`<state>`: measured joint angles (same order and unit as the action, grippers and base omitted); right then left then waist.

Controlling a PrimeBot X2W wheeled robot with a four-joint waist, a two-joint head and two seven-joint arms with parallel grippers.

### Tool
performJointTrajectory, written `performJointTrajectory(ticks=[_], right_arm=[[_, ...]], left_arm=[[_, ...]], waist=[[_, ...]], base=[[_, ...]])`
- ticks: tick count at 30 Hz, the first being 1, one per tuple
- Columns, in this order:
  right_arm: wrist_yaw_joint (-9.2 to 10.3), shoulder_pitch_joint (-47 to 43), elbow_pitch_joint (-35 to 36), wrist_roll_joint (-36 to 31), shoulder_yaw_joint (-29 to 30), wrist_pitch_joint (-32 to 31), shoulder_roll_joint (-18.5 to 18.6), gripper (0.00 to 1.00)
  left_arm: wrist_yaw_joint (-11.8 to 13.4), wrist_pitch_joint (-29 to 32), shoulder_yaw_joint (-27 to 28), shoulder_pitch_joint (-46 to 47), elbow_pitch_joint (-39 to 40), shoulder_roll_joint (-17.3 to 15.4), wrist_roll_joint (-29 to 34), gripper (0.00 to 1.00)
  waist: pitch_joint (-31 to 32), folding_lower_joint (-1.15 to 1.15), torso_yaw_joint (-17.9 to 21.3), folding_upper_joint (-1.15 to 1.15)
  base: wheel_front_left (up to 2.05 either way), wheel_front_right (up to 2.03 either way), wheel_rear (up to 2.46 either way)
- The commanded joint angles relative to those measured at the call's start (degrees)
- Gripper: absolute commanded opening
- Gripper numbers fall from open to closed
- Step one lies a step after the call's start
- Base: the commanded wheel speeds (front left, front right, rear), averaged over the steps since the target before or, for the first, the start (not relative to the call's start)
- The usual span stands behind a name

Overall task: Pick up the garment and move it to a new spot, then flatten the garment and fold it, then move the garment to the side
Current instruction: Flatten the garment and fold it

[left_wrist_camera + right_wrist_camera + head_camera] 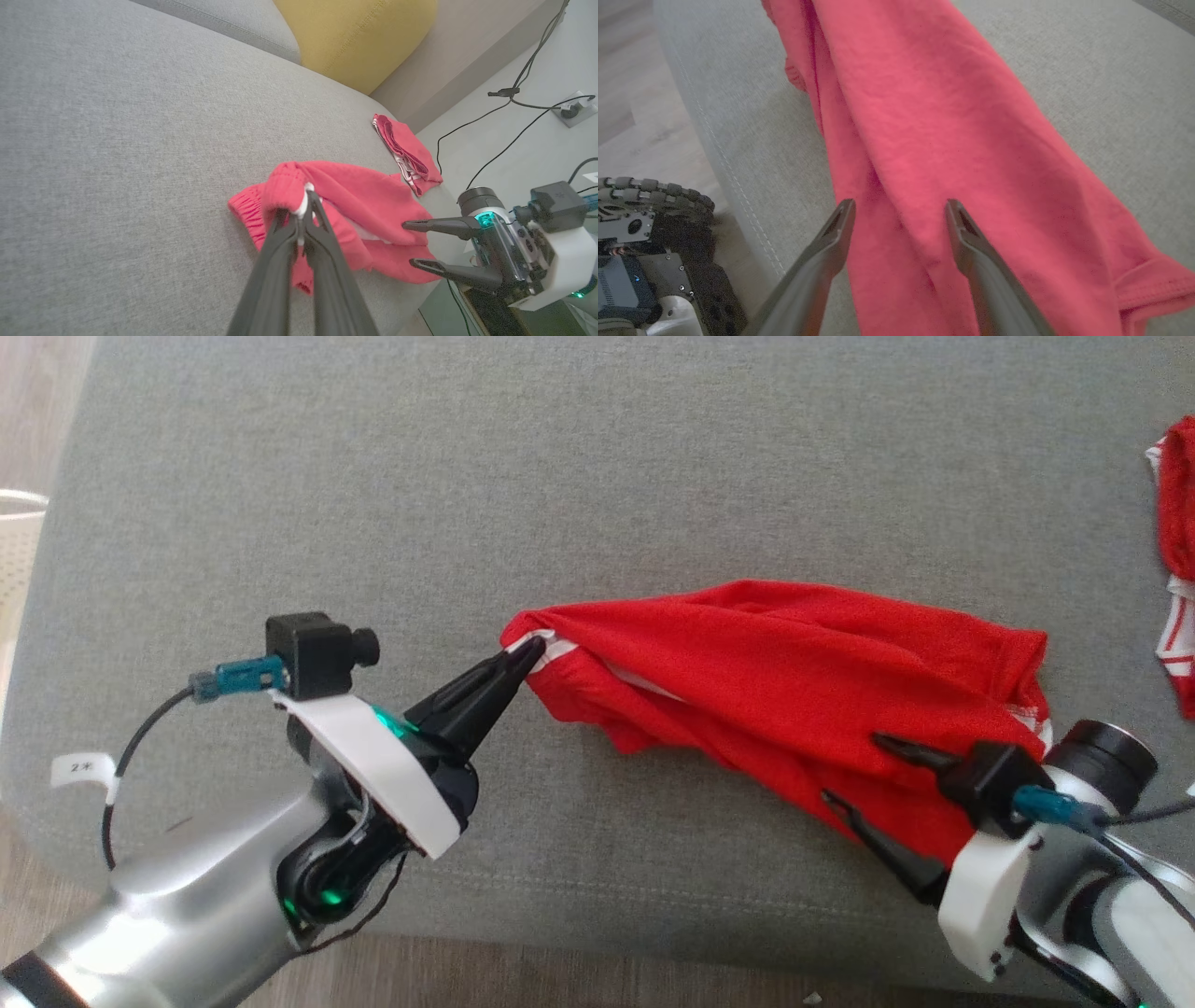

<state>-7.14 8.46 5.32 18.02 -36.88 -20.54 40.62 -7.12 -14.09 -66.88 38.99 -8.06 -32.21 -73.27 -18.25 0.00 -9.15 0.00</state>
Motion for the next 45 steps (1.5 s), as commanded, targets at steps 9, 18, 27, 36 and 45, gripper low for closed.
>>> performJointTrajectory(ticks=[9, 18, 27, 36, 45], right_arm=[[-0.35, 5.9, -6.0, -4.5, -2.5, 1.2, 1.5, 1.0], [-0.35, 7.4, -8.9, -6.0, 2.4, 4.4, -0.6, 0.0], [-0.35, 5.3, -2.5, 2.2, 7.2, 0.5, 1.4, 0.0], [-0.35, 11.2, -2.7, 5.9, 7.8, 3.9, 3.2, 0.0], [-0.35, 28.6, -19.2, -1.8, 3.0, 21.0, -4.5, 0.0]], left_arm=[[-0.4, -0.8, 1.7, 3.7, 1.3, -0.6, -0.6, 0.0], [-0.4, -0.9, 2.0, 3.5, 1.2, 0.3, -0.3, 0.0], [-0.4, -0.9, 1.3, 3.4, 1.0, 0.9, 0.4, 0.0], [-0.4, -0.9, 1.9, 4.2, 1.9, 1.9, 0.7, 0.0], [-0.4, -0.9, 3.6, 4.6, 1.7, 2.3, 1.7, 0.0]], waist=[[-1.8, 0.0, -1.4, 0.0], [-2.3, 0.0, -2.1, 0.0], [-1.1, 0.0, -2.6, 0.0], [-1.8, 0.0, -2.7, 0.0], [-3.2, 0.0, -1.7, 0.0]], base=[[0.0, 0.0, 0.0], [0.0, 0.0, 0.0], [0.0, 0.0, 0.0], [0.0, 0.0, 0.0], [0.0, 0.0, 0.0]])
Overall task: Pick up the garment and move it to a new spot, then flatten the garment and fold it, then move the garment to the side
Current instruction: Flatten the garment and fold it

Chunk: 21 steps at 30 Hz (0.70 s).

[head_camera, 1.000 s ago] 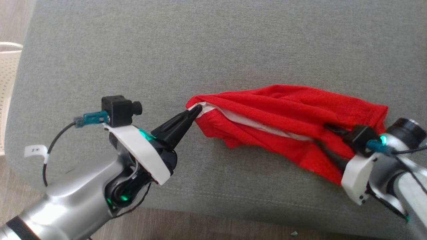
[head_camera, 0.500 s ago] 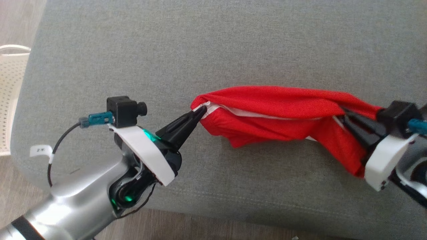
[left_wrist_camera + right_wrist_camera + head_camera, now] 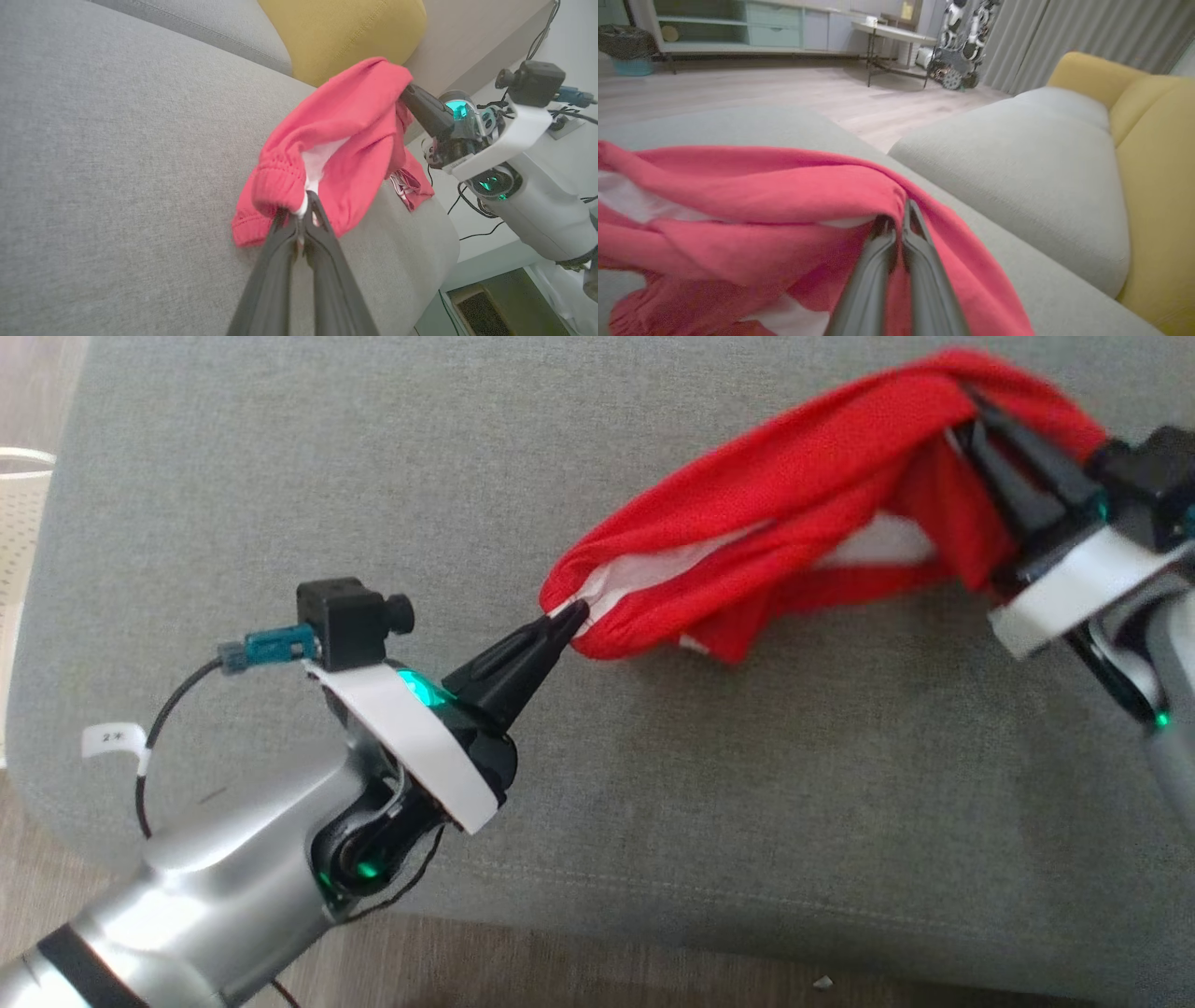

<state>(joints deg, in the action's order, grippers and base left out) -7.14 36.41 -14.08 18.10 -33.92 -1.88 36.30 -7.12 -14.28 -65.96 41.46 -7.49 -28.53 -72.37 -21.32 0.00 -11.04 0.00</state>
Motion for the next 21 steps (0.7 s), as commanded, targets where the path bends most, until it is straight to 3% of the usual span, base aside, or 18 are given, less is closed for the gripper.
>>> performJointTrajectory(ticks=[1, 5, 8, 9, 11, 14, 17, 21], right_arm=[[-0.35, 1.9, -2.0, -3.4, 0.5, 4.7, -1.4, 0.0], [-0.35, 6.2, -8.2, -11.7, 7.5, 13.7, -6.7, 0.0], [-0.35, 7.8, -9.5, -17.8, 11.5, 16.1, -9.5, 0.0], [-0.35, 7.1, -9.9, -19.5, 11.7, 16.5, -10.7, 0.0], [-0.35, 5.2, -10.2, -19.8, 10.3, 16.5, -10.7, 0.0], [-0.35, 0.0, -10.3, -15.7, 5.1, 12.5, -9.0, 0.0], [-0.35, -6.0, -6.9, -7.5, -1.2, 6.7, -5.3, 0.0], [-0.35, -12.2, -0.7, 0.9, -4.2, 1.3, -1.0, 0.0]], left_arm=[[-0.4, -0.7, 3.1, 2.0, 1.1, -1.3, 1.1, 0.0], [-0.4, -0.7, 10.1, 1.5, 1.3, -0.1, 4.5, 0.0], [-0.4, -0.7, 18.0, 0.1, 2.2, 2.2, 9.1, 0.0], [-0.4, -0.7, 22.3, -1.2, 3.9, 3.9, 12.6, 0.0], [-0.4, -0.7, 24.0, -3.1, 5.1, 4.8, 15.8, 0.0], [-0.4, -0.7, 21.7, -6.0, 5.3, 4.5, 18.9, 0.0], [-0.4, -0.7, 19.9, -8.9, 4.7, 4.2, 19.7, 0.0], [-0.4, -0.7, 19.3, -11.6, 4.6, 3.7, 20.4, 0.0]], waist=[[-0.1, 0.0, 0.3, 0.0], [-0.1, 0.0, 0.9, 0.0], [0.4, 0.0, 1.3, 0.0], [1.0, 0.0, 1.7, 0.0], [1.5, 0.0, 2.0, 0.0], [1.9, 0.0, 2.3, 0.0], [1.6, 0.0, 2.9, 0.0], [1.4, 0.0, 3.4, 0.0]], base=[[0.0, 0.0, 0.0], [0.0, 0.0, 0.0], [0.0, 0.0, 0.0], [0.0, 0.0, 0.0], [0.0, 0.0, 0.0], [0.0, 0.0, 0.0], [0.0, 0.0, 0.0], [0.0, 0.0, 0.0]])
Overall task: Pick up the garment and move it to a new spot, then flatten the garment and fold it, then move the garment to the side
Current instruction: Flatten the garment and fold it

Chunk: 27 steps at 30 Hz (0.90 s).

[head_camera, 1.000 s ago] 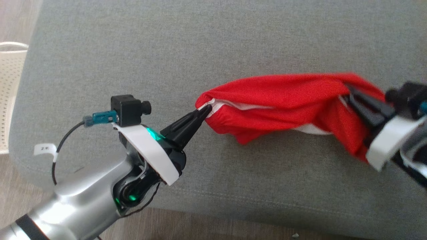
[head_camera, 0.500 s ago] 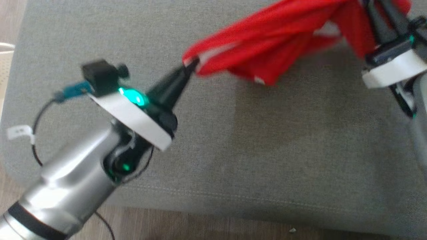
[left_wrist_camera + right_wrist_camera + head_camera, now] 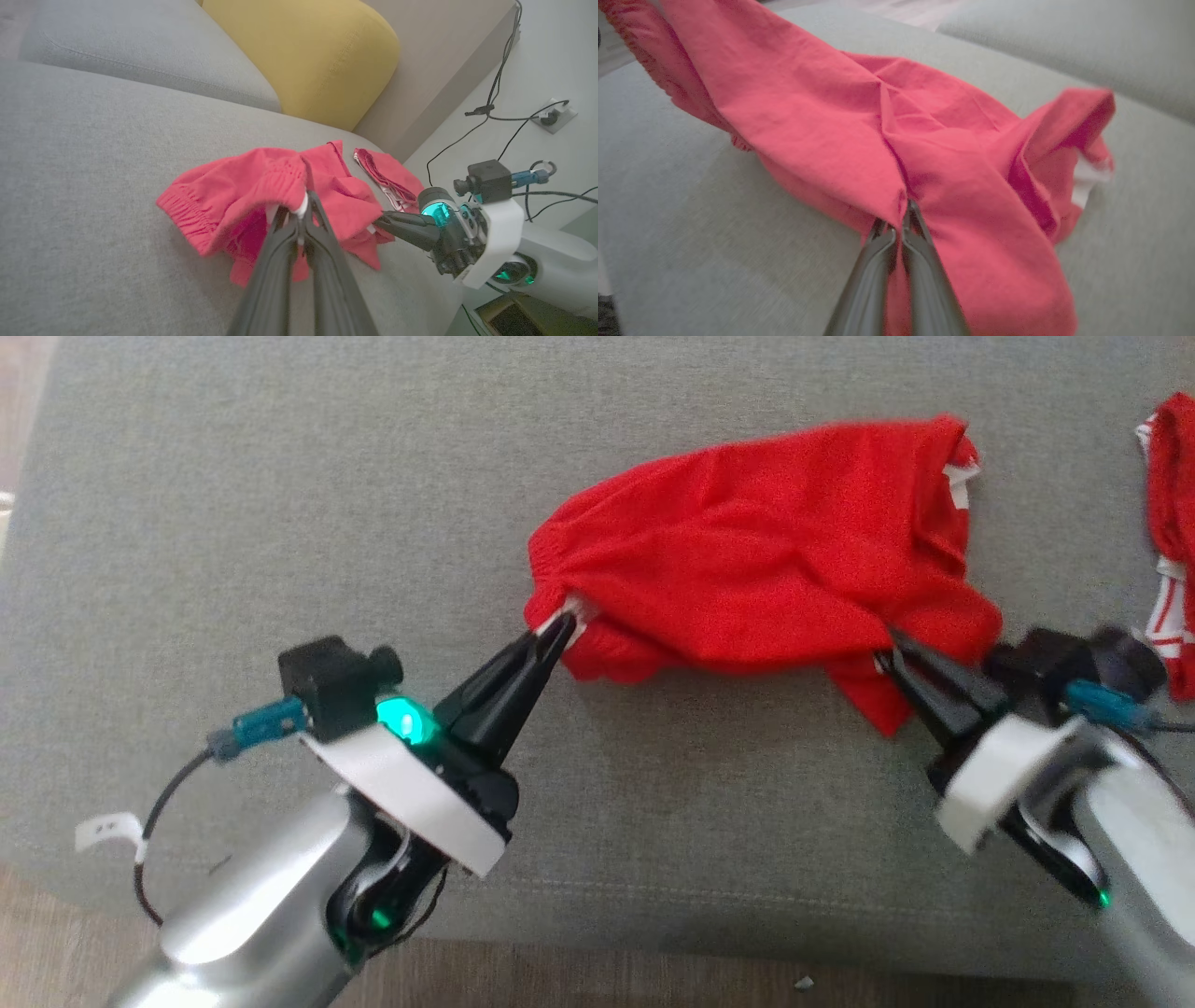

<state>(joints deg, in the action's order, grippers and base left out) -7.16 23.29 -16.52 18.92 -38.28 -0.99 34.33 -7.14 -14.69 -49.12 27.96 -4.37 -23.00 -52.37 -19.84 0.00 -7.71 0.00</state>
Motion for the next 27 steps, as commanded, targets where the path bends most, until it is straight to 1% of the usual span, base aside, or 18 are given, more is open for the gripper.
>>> performJointTrajectory(ticks=[1, 2, 4, 6, 11, 14, 17, 19, 22, 27], right_arm=[[-0.33, -1.4, 3.7, 3.0, 0.6, -1.5, 1.8, 0.45], [-0.33, -3.4, 5.9, 5.1, 1.2, -3.0, 2.7, 1.0], [-0.33, -7.1, 10.1, 7.9, 4.0, -4.3, 3.7, 1.0], [-0.33, -10.8, 13.4, 9.0, 8.3, -5.4, 3.8, 1.0], [-0.33, -18.0, 20.0, 12.0, 17.7, -8.9, 1.4, 1.0], [-0.33, -18.4, 21.6, 11.3, 22.6, -9.9, 0.3, 1.0], [-0.33, -16.8, 20.8, 12.0, 25.0, -11.4, -1.5, 1.0], [-0.33, -14.6, 19.2, 12.7, 25.1, -12.7, -2.5, 1.0], [-0.33, -10.3, 15.8, 13.1, 23.2, -14.7, -2.7, 1.0], [-0.33, -3.0, 7.4, 9.1, 18.3, -16.6, -1.6, 1.0]], left_arm=[[-0.4, -0.3, 2.4, 1.0, 1.6, -2.1, 0.8, 0.0], [-0.4, -0.3, 2.4, 0.1, 1.7, -2.4, 1.4, 0.0], [-0.4, -0.3, 3.2, -1.5, 1.9, -2.8, 2.9, 0.0], [-0.4, -0.3, 4.5, -3.2, 1.9, -3.1, 4.4, 0.0], [-0.4, -0.3, 7.6, -7.3, 1.4, -3.5, 6.9, 0.0], [-0.4, -0.3, 7.5, -9.0, 0.4, -4.3, 7.5, 0.0], [-0.4, -0.3, 4.9, -8.9, -0.5, -5.2, 8.3, 0.0], [-0.4, -0.3, 3.9, -8.5, -0.6, -5.0, 8.1, 0.0], [-0.4, -0.3, 2.7, -7.7, -0.7, -4.3, 7.9, 0.0], [-0.4, -0.3, 0.8, -6.2, -0.4, -3.0, 7.8, 0.0]], waist=[[0.0, 0.0, 0.3, 0.0], [0.0, 0.0, 0.5, 0.0], [0.1, 0.0, 0.8, 0.0], [0.2, 0.0, 1.1, 0.0], [0.9, 0.0, 1.8, 0.0], [1.1, 0.0, 1.9, 0.0], [1.0, 0.0, 1.4, 0.0], [0.9, 0.0, 0.9, 0.0], [0.6, 0.0, -0.1, 0.0], [-0.1, 0.0, -1.8, 0.0]], base=[[0.0, 0.0, 0.0], [0.0, 0.0, 0.0], [0.0, 0.0, 0.0], [0.0, 0.0, 0.0], [0.0, 0.0, 0.0], [0.0, 0.0, 0.0], [0.0, 0.0, 0.0], [0.0, 0.0, 0.0], [0.0, 0.0, 0.0], [0.0, 0.0, 0.0]])
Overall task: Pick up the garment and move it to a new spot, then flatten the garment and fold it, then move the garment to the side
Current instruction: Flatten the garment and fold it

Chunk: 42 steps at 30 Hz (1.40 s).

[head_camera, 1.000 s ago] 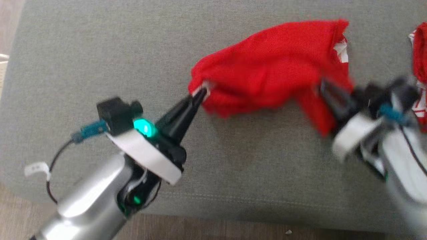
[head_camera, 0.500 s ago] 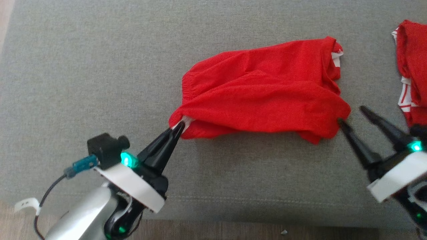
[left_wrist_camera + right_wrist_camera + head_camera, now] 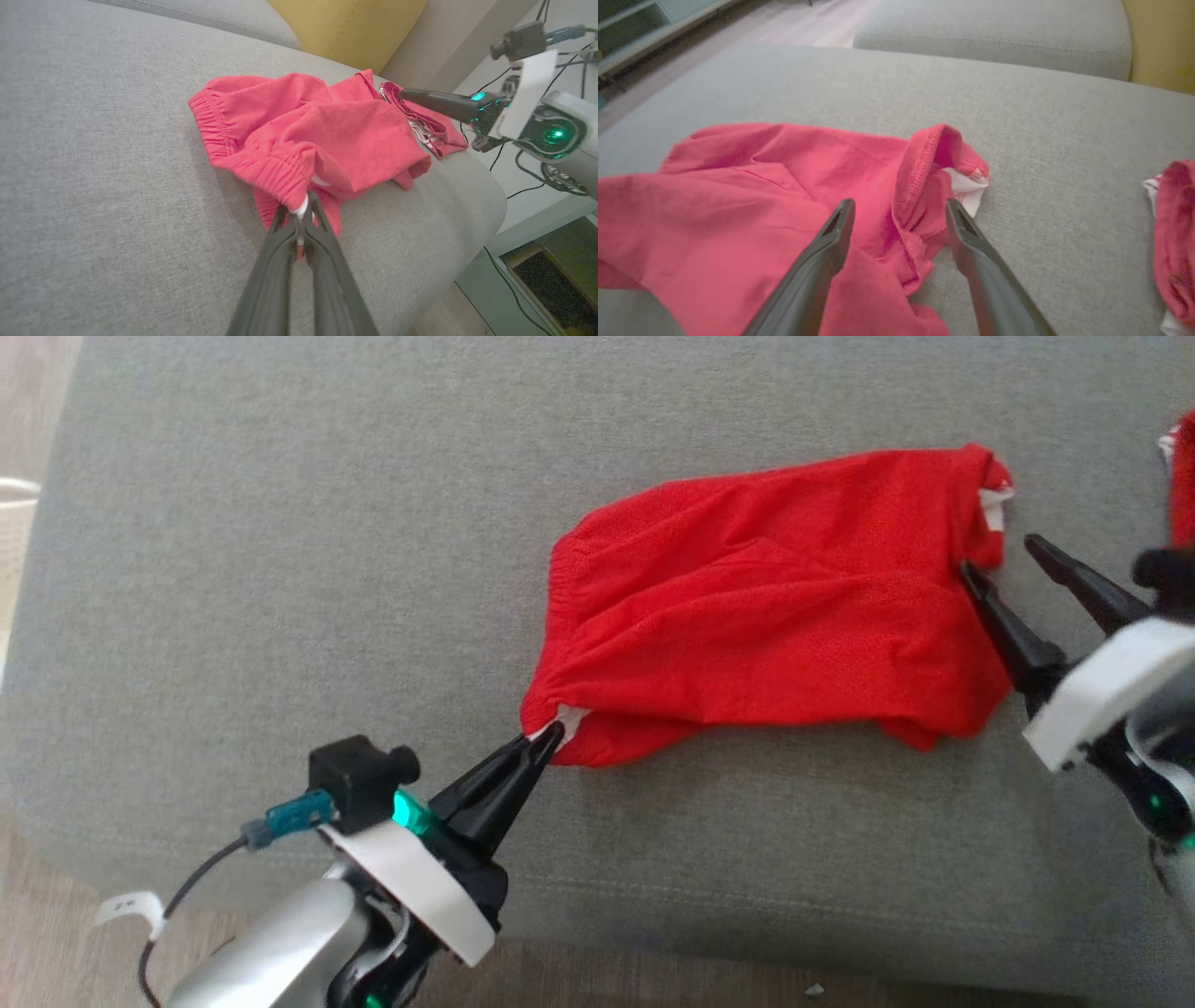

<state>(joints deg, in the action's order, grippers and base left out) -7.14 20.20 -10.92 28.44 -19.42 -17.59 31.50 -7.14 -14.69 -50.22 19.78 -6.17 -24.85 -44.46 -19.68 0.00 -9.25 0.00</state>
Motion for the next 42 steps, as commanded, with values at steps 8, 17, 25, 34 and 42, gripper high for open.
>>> performJointTrajectory(ticks=[8, 17, 25, 34, 42], right_arm=[[-0.35, 7.9, -10.6, -0.1, -6.3, -2.5, 0.0, 0.0], [-0.35, 13.4, -11.5, 6.5, -1.1, 10.3, -2.5, 0.0], [-0.35, 17.8, -3.6, 15.0, 6.9, 14.9, -0.2, 0.0], [-0.35, 14.4, 9.4, 11.2, 15.0, -4.6, 6.3, 0.0], [-0.35, 25.7, -8.7, 4.4, -0.6, -13.4, -8.0, 0.49]], left_arm=[[-0.4, -0.3, 0.9, 3.9, 2.1, -0.4, -0.4, 0.0], [-0.4, -0.3, 7.1, 3.8, 7.4, 0.3, 1.4, 0.0], [-0.4, -0.3, 14.0, 2.5, 18.3, 0.1, 2.8, 0.0], [-0.4, -0.1, 6.8, 6.1, 31.8, -3.9, -9.7, 0.0], [-0.4, 2.1, 3.6, 10.0, 18.3, -2.9, -15.8, 0.0]], waist=[[-0.6, 0.0, -2.1, 0.0], [1.8, 0.0, -1.2, 0.0], [6.9, 0.0, 1.1, 0.0], [9.2, 0.0, 1.1, 0.0], [4.2, 0.0, 0.9, 0.0]], base=[[0.0, 0.0, 0.0], [0.0, 0.0, 0.0], [0.0, 0.0, 0.0], [0.0, 0.0, 0.0], [0.0, 0.0, 0.0]])
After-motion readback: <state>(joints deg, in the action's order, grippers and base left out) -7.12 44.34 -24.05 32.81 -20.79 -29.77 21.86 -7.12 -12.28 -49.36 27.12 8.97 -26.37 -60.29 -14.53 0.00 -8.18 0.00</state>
